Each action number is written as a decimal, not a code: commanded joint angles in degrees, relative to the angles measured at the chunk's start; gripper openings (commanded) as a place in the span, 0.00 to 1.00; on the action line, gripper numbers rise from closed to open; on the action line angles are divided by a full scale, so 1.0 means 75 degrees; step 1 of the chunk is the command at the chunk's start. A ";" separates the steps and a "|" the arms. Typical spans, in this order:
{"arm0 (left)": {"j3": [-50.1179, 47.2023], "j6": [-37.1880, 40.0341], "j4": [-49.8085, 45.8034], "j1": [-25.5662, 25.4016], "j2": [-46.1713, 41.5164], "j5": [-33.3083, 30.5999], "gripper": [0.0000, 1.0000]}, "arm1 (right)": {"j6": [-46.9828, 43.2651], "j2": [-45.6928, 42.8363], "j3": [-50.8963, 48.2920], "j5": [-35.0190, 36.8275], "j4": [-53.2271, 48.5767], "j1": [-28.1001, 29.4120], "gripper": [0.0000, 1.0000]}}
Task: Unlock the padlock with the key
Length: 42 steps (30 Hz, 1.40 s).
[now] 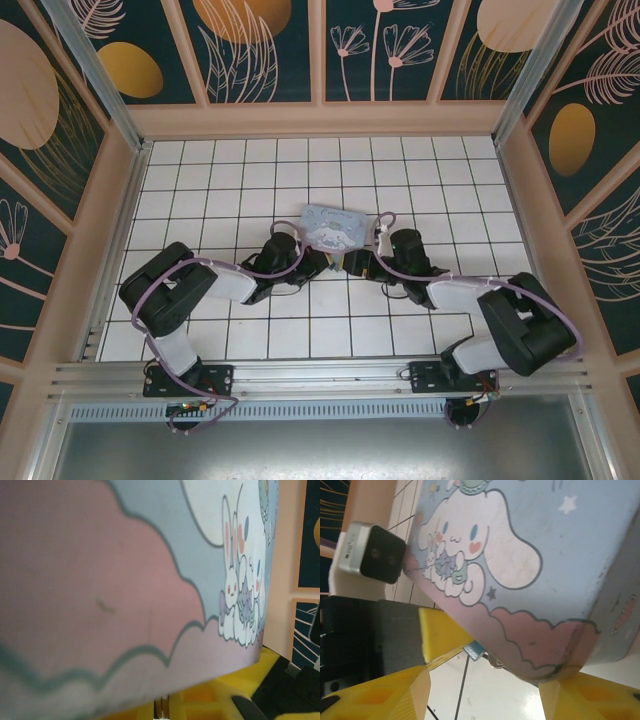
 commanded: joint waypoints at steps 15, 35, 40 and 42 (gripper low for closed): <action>-0.0429 0.0612 -0.0870 -0.0016 -0.1837 -0.0246 0.83 | -0.0095 0.1261 0.1671 0.0387 0.0391 -0.0116 0.59; 0.1774 0.2736 -0.4630 0.0431 -0.2547 -0.2518 0.98 | -0.0910 0.0356 0.0270 0.0820 0.0495 0.0069 0.50; 0.1948 0.2887 -0.4885 0.1020 -0.2422 -0.2256 0.98 | -0.1332 0.0922 0.0674 0.1198 0.0230 0.0480 0.45; 0.1947 0.2847 -0.4886 0.1287 -0.2368 -0.2016 0.99 | -0.1427 0.1215 0.0896 0.1264 0.0139 0.0586 0.44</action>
